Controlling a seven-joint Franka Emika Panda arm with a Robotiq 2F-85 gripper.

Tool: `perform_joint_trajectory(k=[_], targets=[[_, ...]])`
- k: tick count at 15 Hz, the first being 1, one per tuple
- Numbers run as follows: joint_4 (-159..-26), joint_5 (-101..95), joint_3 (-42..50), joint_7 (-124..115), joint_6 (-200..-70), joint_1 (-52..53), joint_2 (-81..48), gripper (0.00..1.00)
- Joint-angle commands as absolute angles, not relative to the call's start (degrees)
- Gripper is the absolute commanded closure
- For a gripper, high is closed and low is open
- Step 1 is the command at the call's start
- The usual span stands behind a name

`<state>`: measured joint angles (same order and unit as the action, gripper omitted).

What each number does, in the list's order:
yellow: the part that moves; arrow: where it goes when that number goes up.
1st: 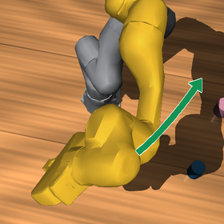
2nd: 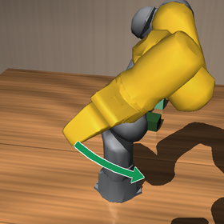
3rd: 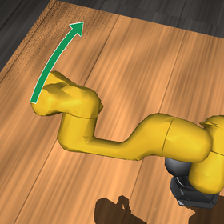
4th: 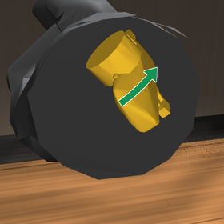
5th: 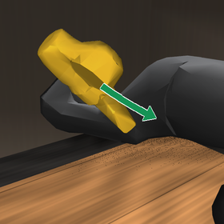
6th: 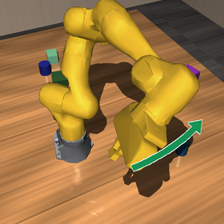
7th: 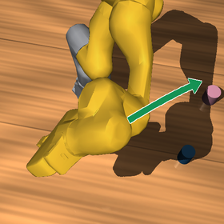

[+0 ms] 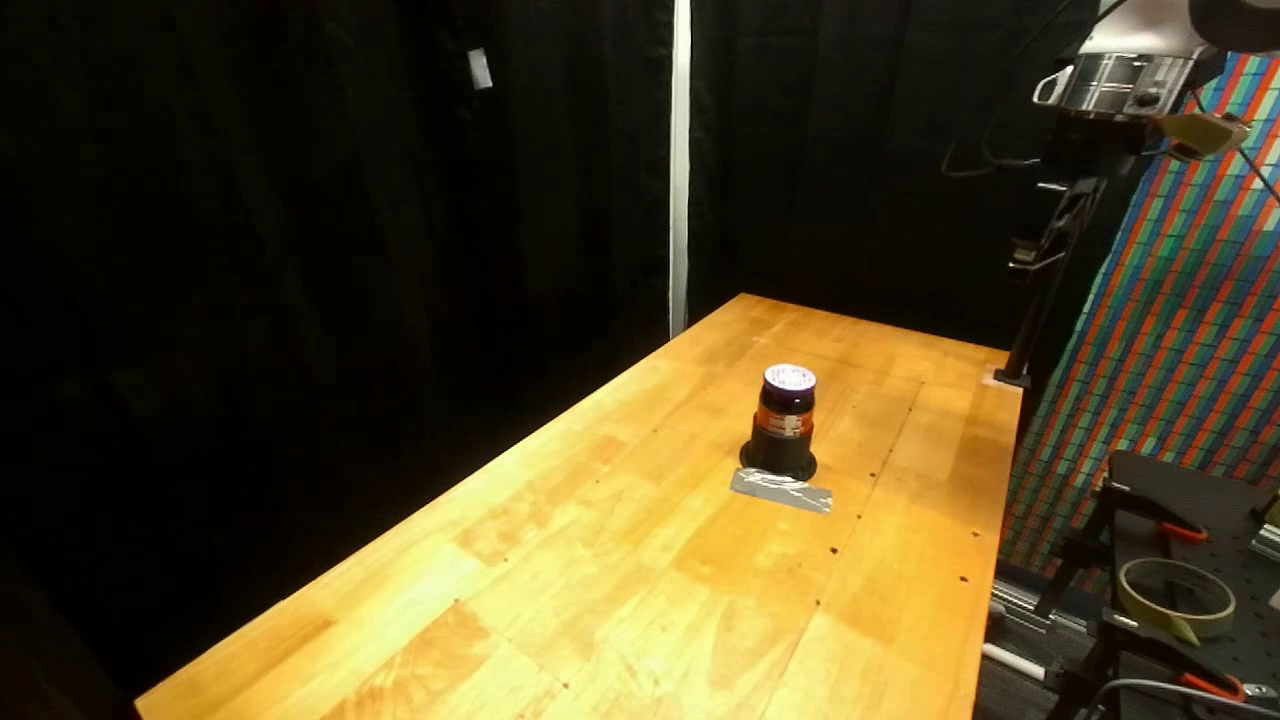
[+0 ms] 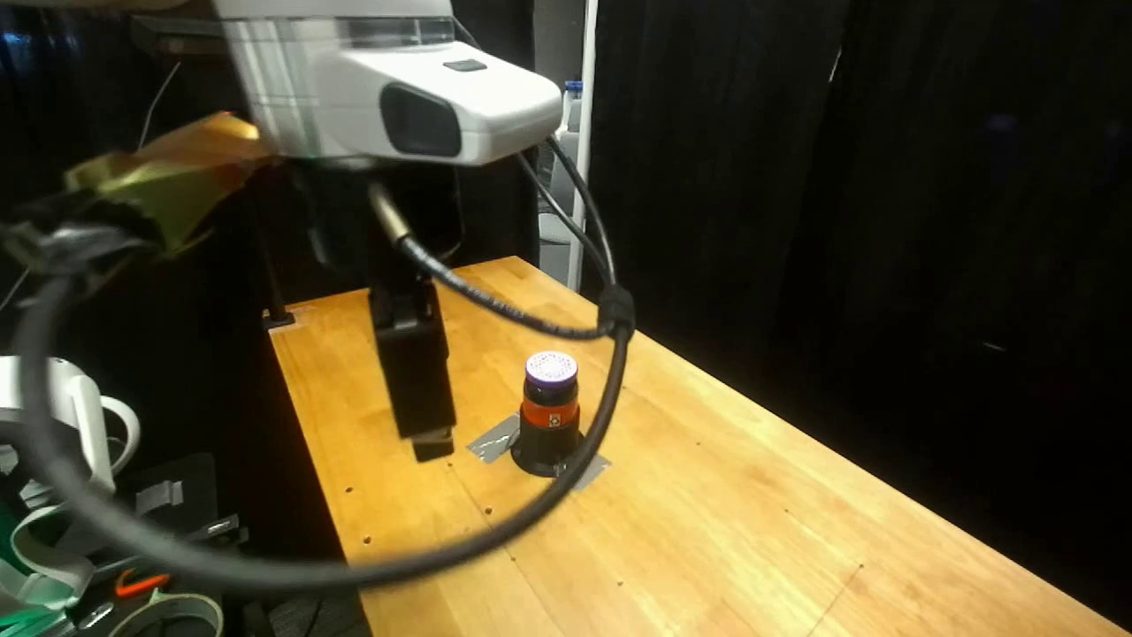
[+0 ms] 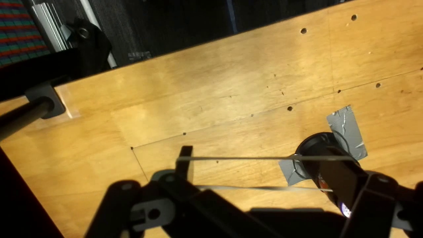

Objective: Put the rubber band on the cup

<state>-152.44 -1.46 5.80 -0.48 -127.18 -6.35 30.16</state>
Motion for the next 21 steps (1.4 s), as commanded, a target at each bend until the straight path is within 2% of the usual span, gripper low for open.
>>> perform_joint_trajectory(k=[1,5,12,21], targets=[[-141.8,-0.9,-0.1,-6.6,-127.1,-3.1,18.4,0.00],[-130.2,-2.5,-4.7,-12.7,-126.7,-0.9,5.6,0.00],[-110.0,-1.9,-4.0,-14.6,-127.5,2.9,-17.2,0.00],[-92.2,0.7,-2.8,-12.4,-113.8,3.4,-33.4,0.00]])
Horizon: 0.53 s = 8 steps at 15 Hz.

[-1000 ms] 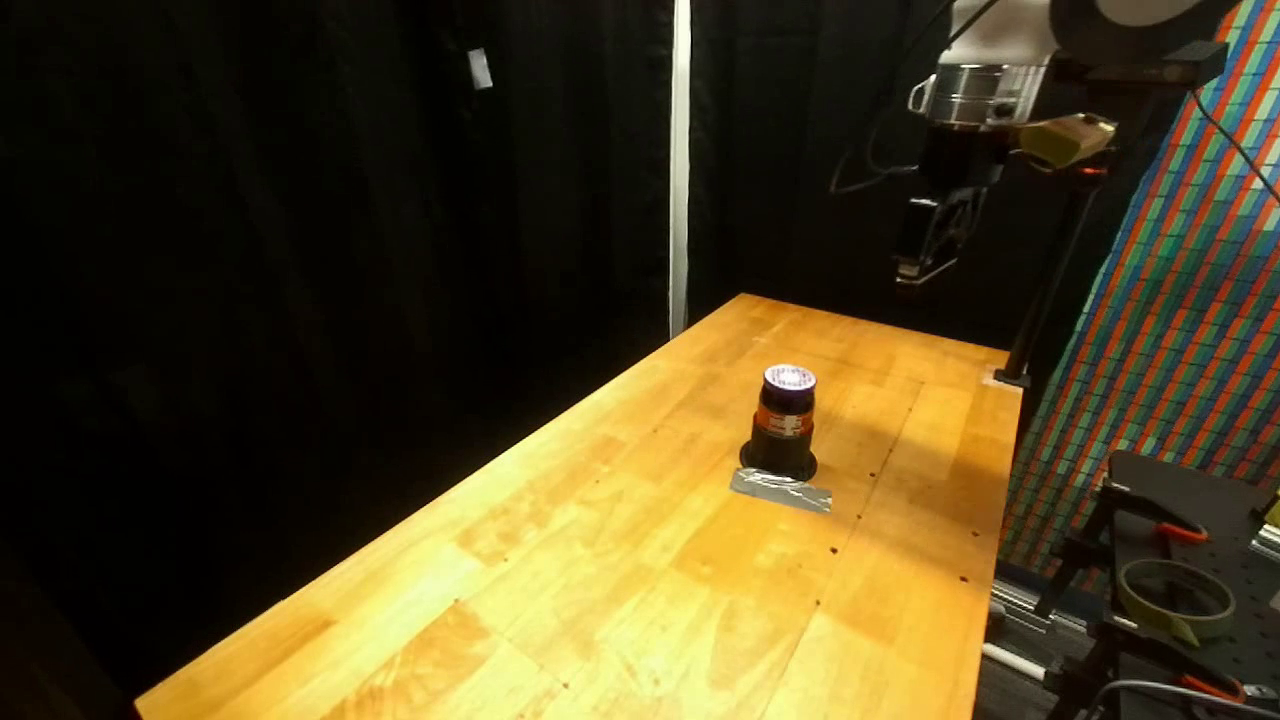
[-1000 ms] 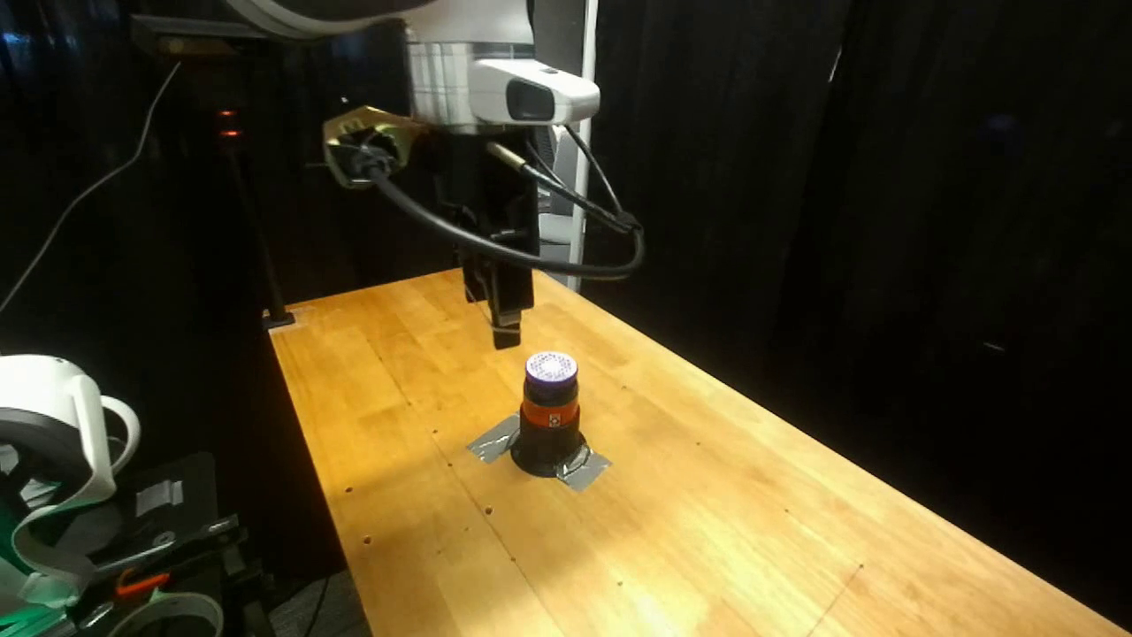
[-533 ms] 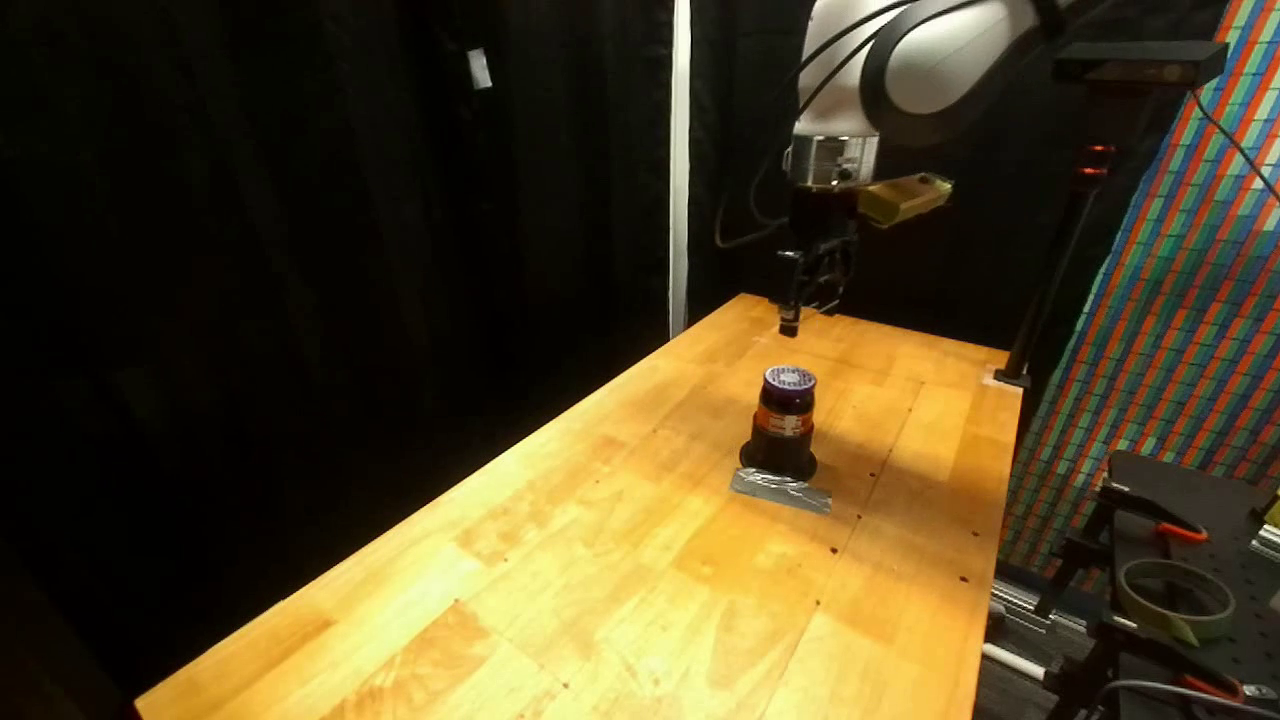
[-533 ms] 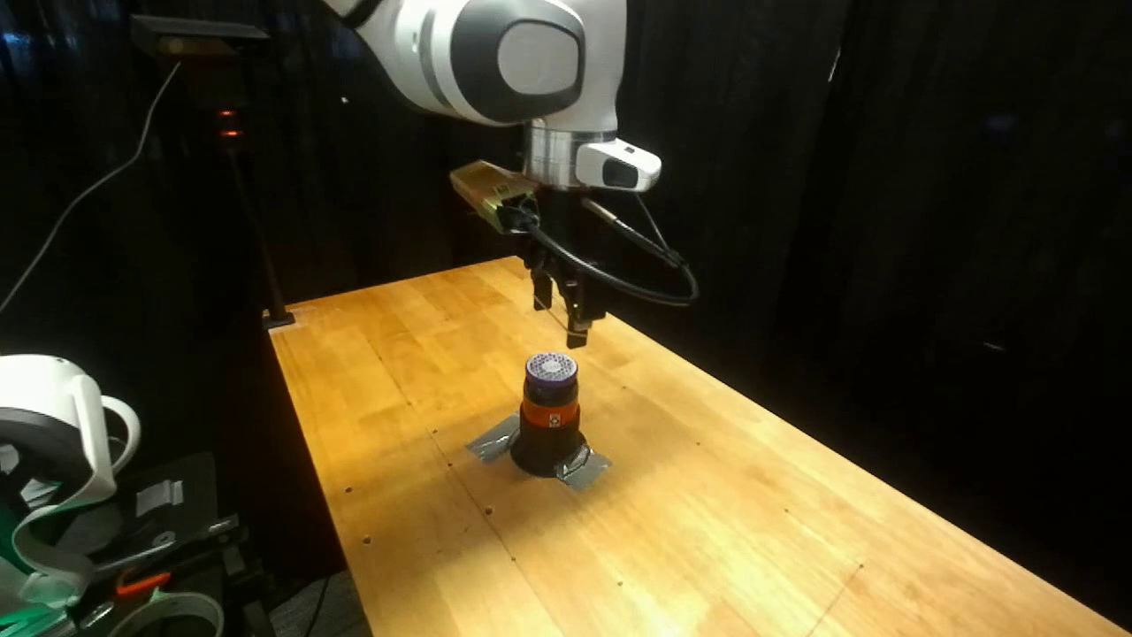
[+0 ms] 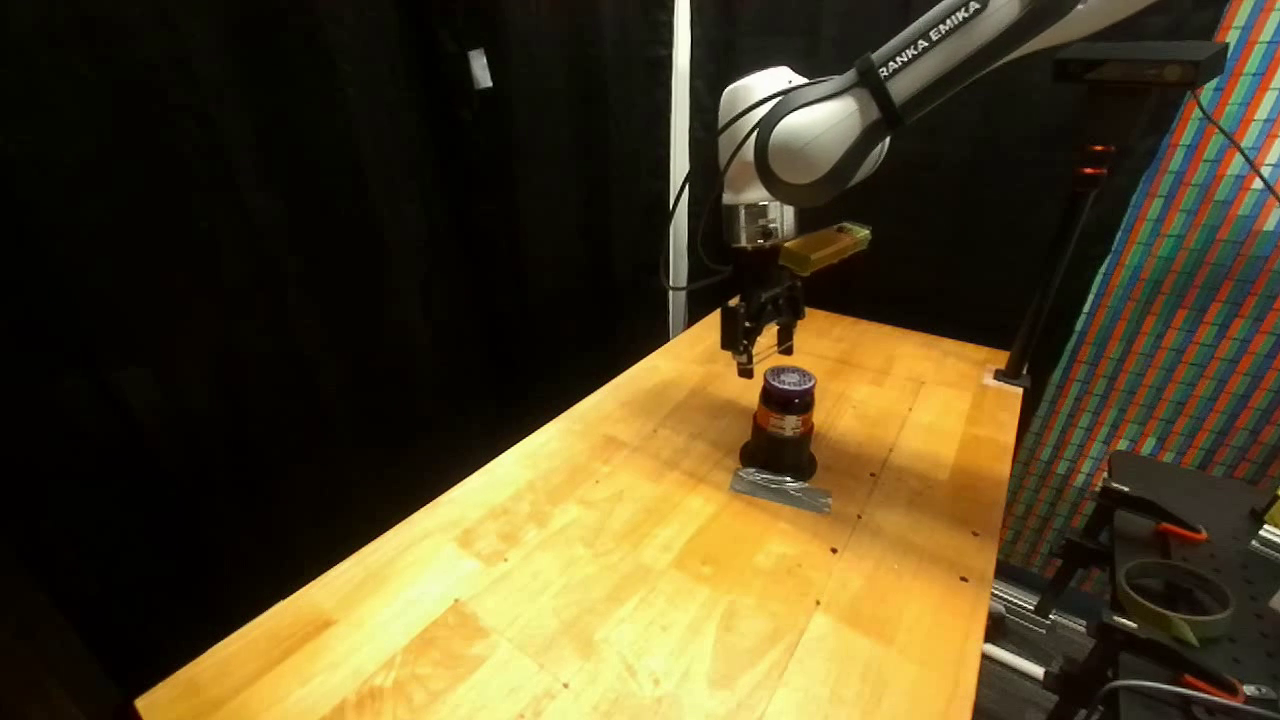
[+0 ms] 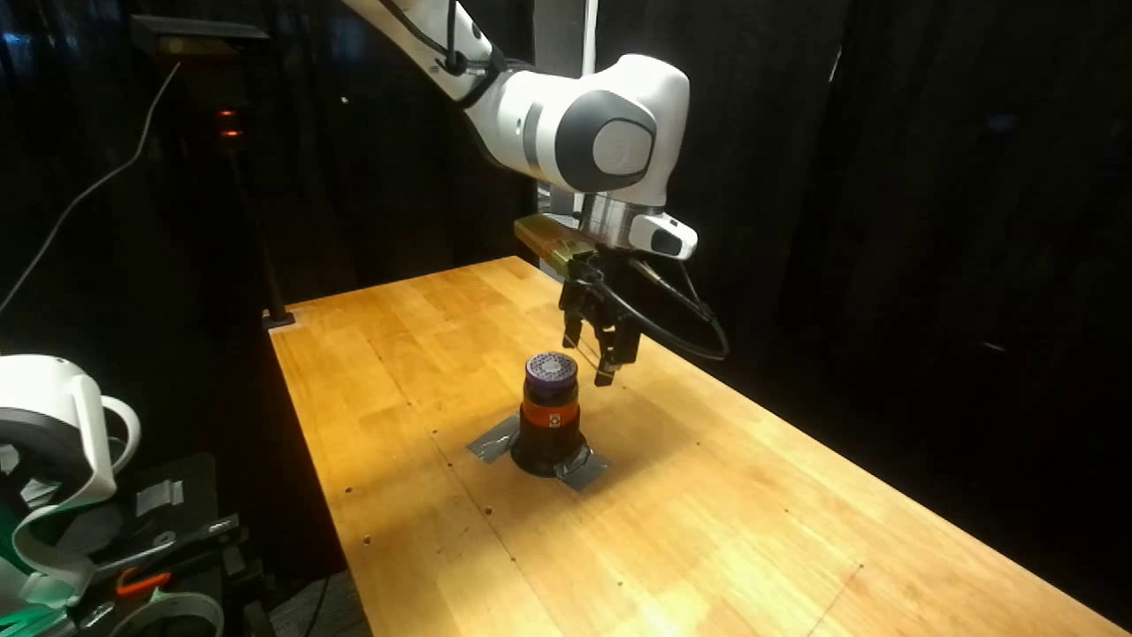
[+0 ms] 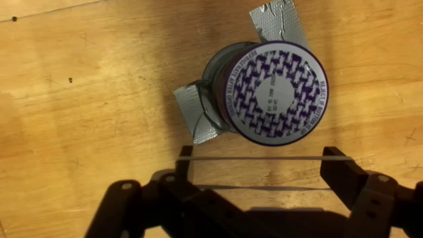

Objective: Put the rubber band on the cup

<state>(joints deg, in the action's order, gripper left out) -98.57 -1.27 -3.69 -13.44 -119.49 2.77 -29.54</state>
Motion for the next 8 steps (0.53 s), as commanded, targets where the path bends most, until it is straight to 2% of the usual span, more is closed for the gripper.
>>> perform_joint_trajectory(k=[1,8], targets=[[-91.3,0.9,-2.8,-12.3,-112.5,3.3,-34.3,0.00],[-91.4,2.8,-2.6,-11.5,-108.0,2.8,-35.4,0.00]])
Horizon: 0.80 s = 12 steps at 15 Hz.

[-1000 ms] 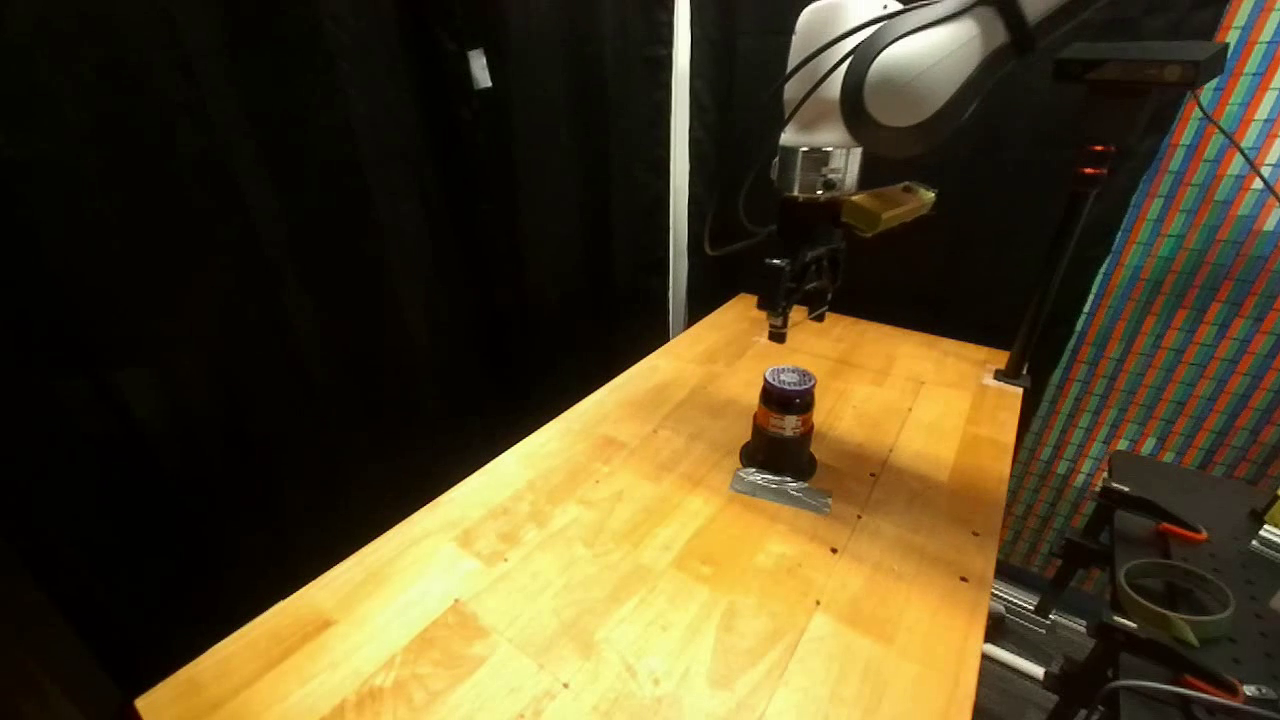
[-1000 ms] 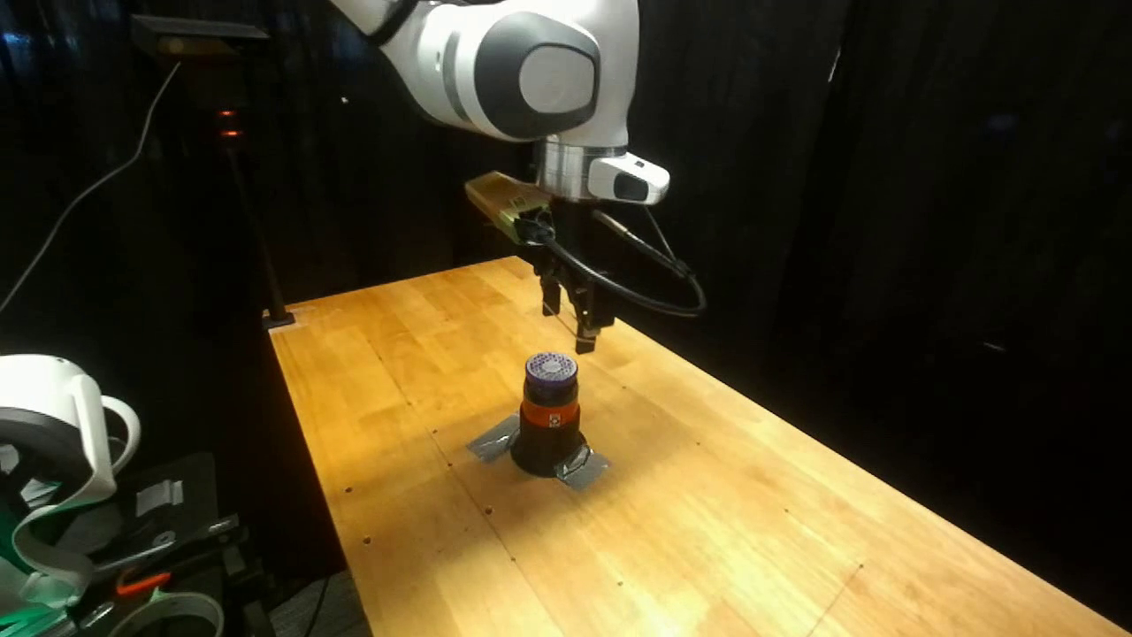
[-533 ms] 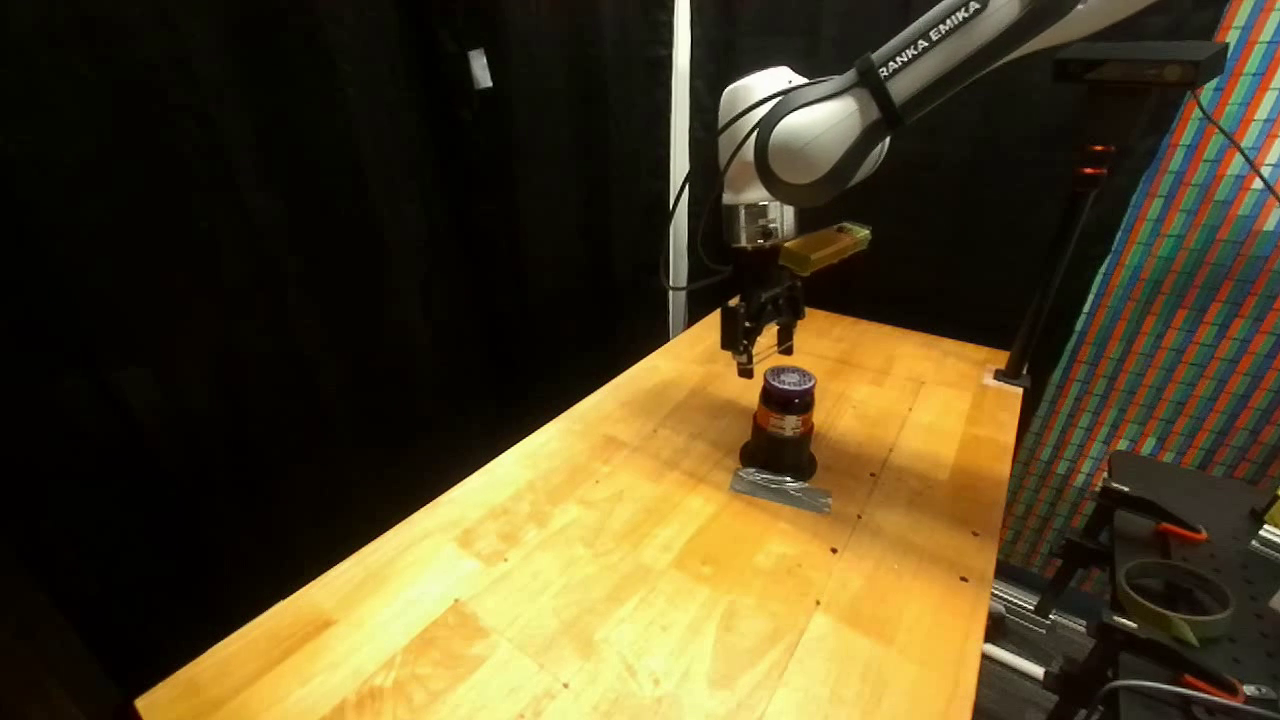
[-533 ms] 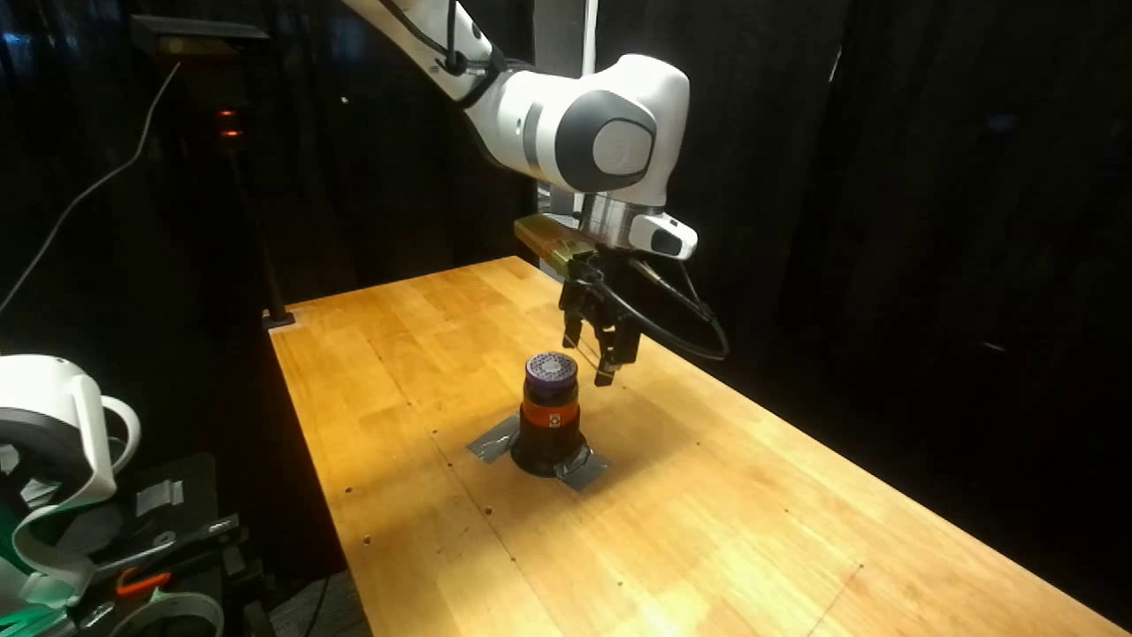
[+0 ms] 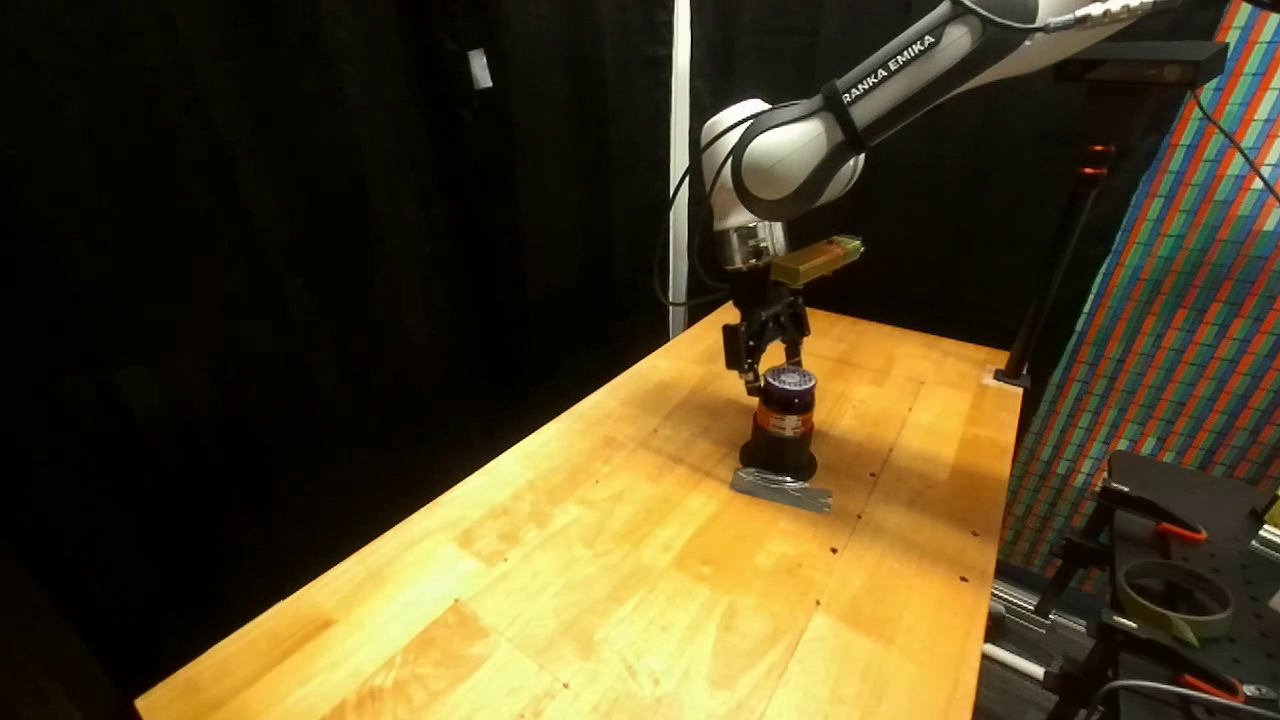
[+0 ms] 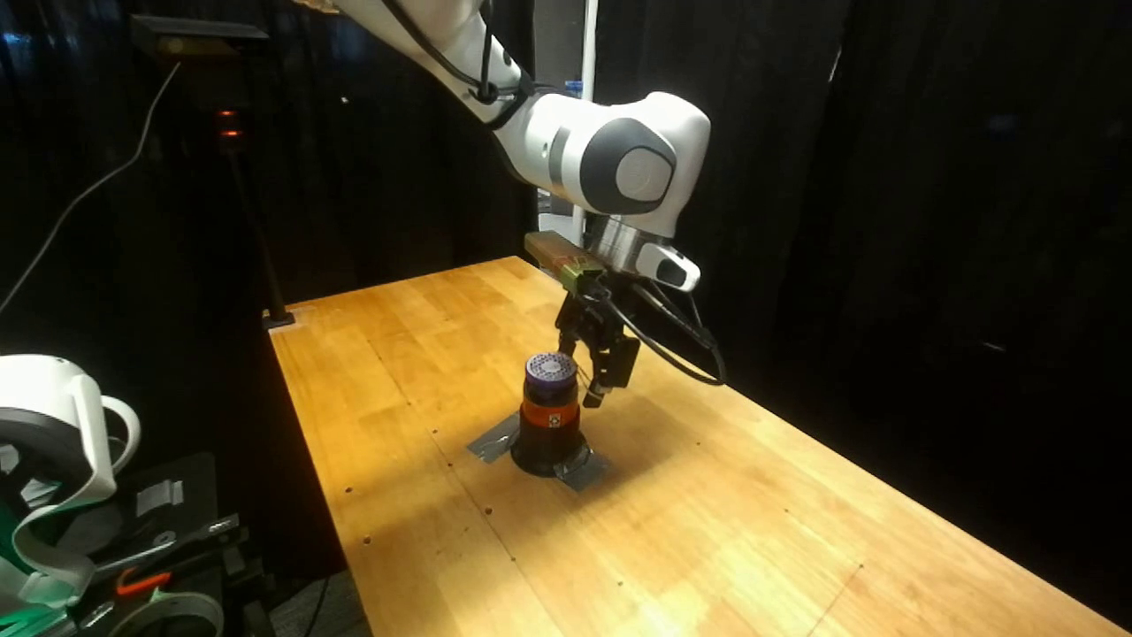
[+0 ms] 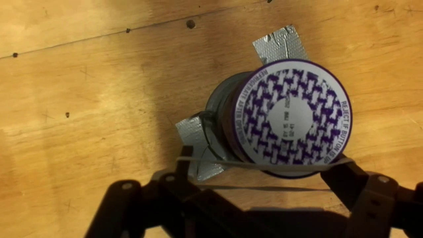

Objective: Put the rubber band on the cup

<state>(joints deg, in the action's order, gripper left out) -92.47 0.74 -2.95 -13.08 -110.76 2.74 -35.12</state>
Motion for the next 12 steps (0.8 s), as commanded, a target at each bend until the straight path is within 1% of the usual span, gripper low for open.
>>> perform_joint_trajectory(k=[1,6,12], targets=[[-91.9,3.1,-2.6,-11.4,-107.7,2.8,-35.0,0.00],[-96.6,4.3,-2.6,-10.7,-107.3,2.5,-32.0,0.00],[-105.0,5.0,-2.5,-10.0,-112.9,2.5,-27.0,0.00]])
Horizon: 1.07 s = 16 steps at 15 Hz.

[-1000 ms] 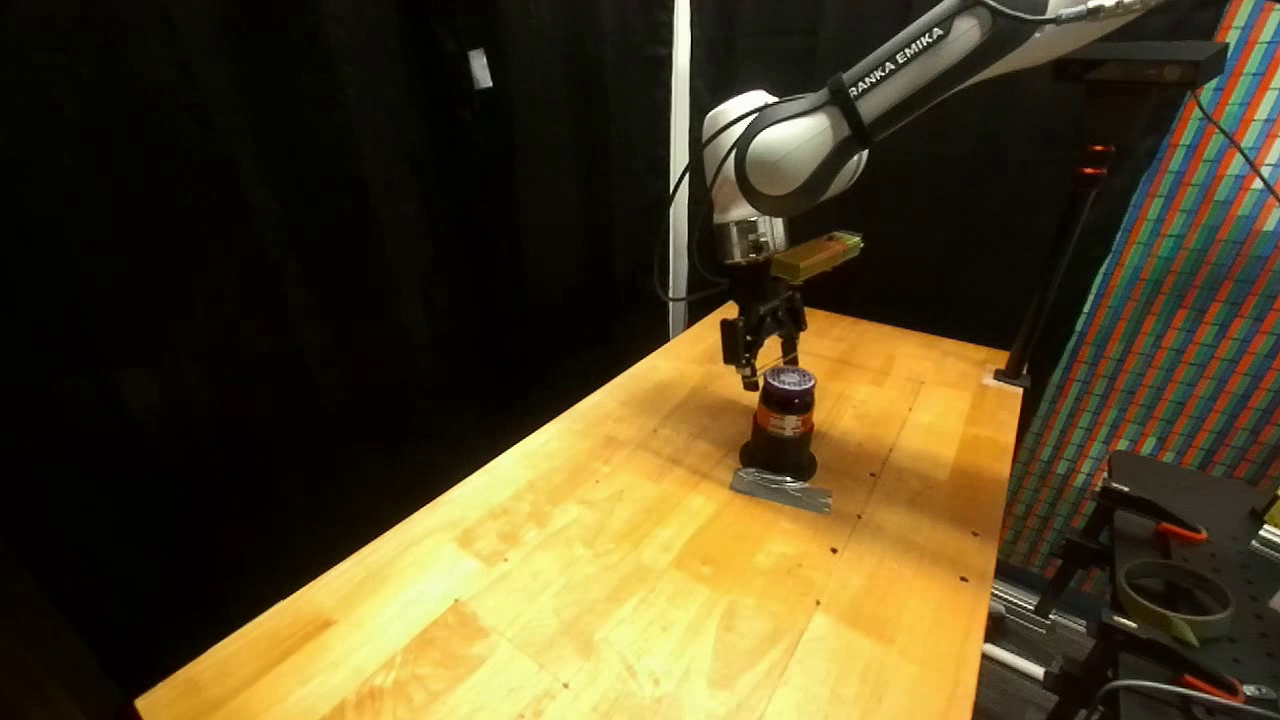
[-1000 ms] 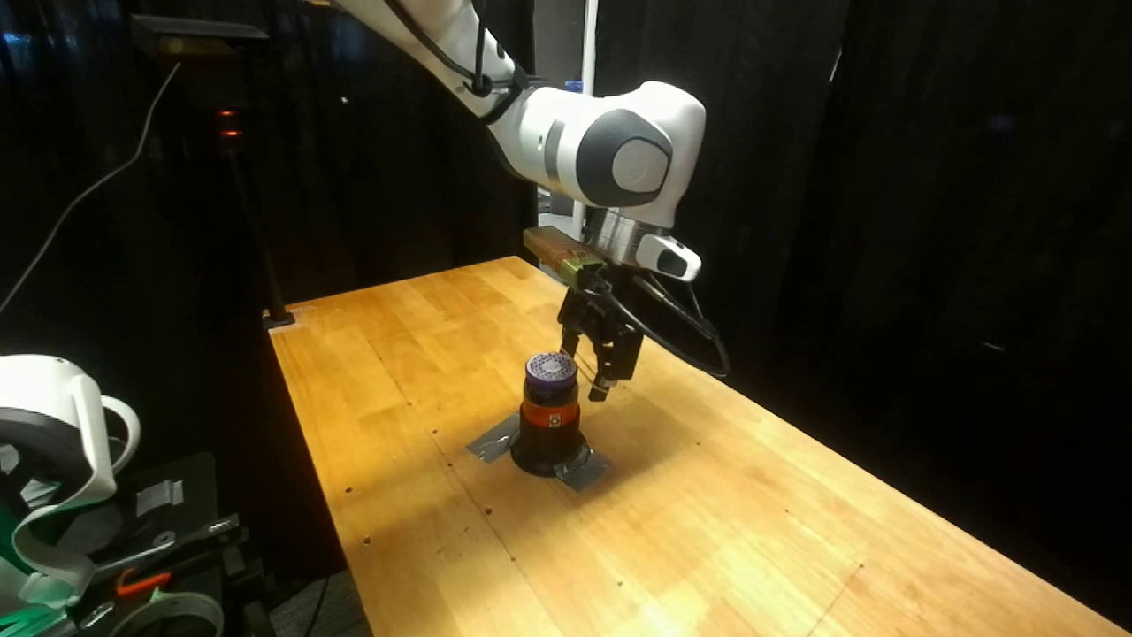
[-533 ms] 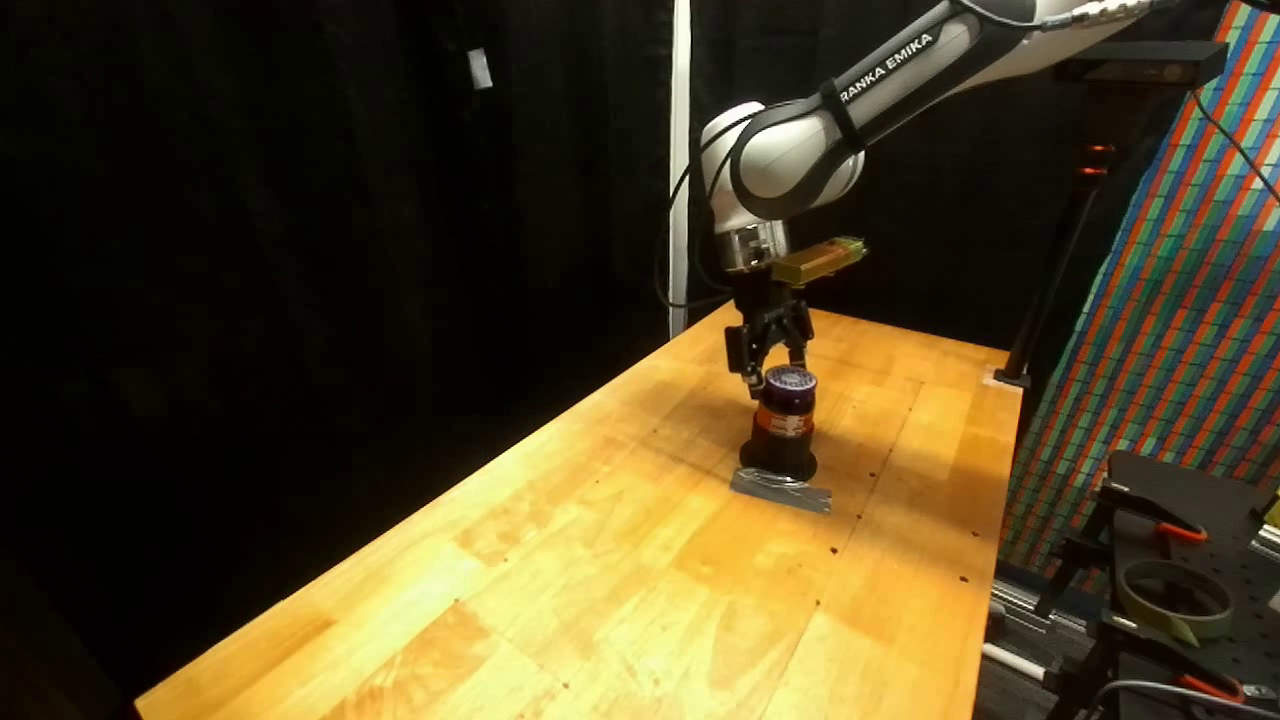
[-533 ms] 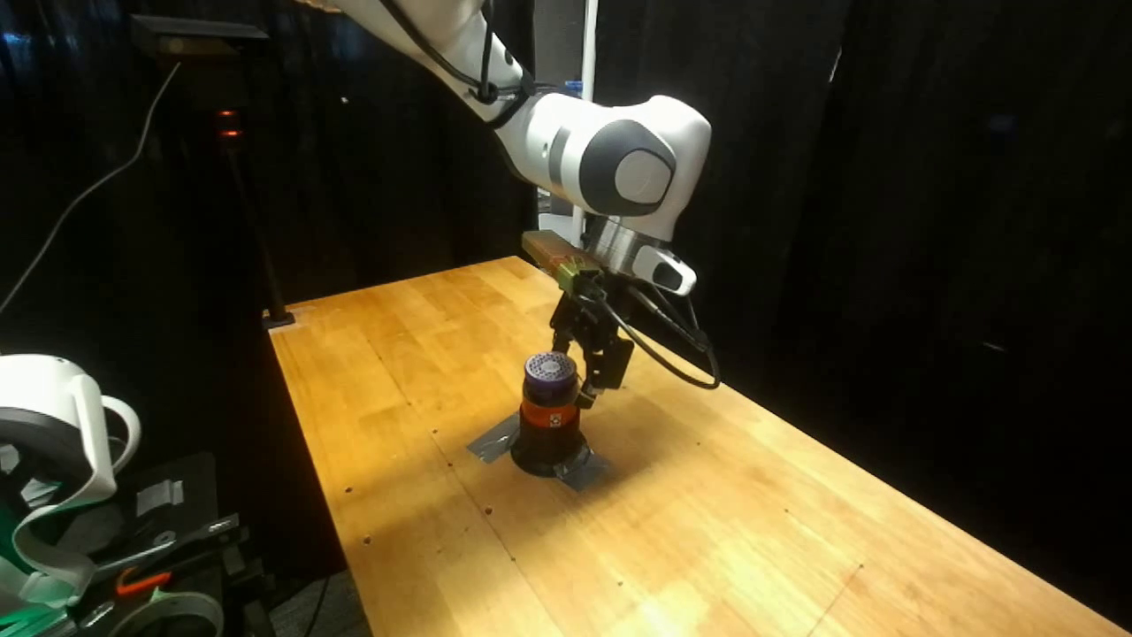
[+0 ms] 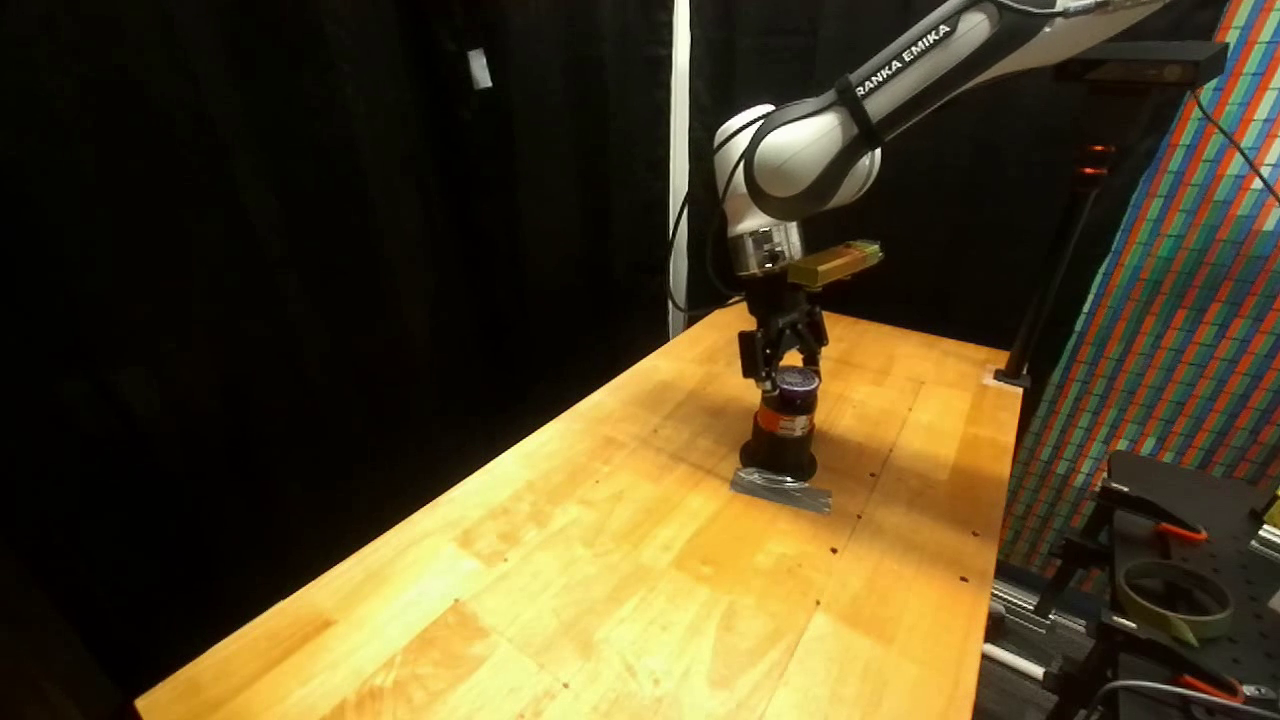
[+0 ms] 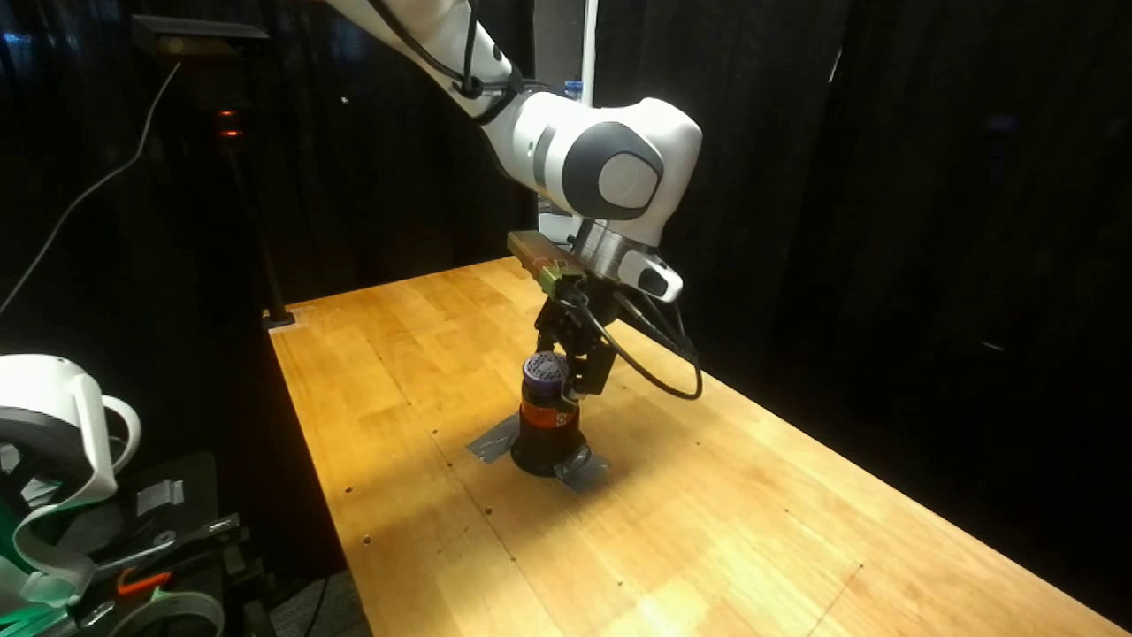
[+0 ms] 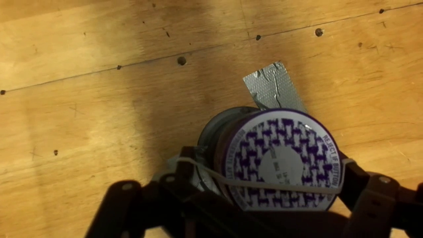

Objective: Put the rubber band on the cup

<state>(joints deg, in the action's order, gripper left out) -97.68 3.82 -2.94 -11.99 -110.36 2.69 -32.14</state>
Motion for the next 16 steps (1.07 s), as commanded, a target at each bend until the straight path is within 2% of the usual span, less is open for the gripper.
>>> perform_joint_trajectory(k=[1,16], targets=[[-106.2,5.1,-2.4,-10.0,-114.2,2.5,-26.2,0.00],[-122.0,6.0,-2.3,-9.0,-131.4,2.6,-18.3,0.00]])
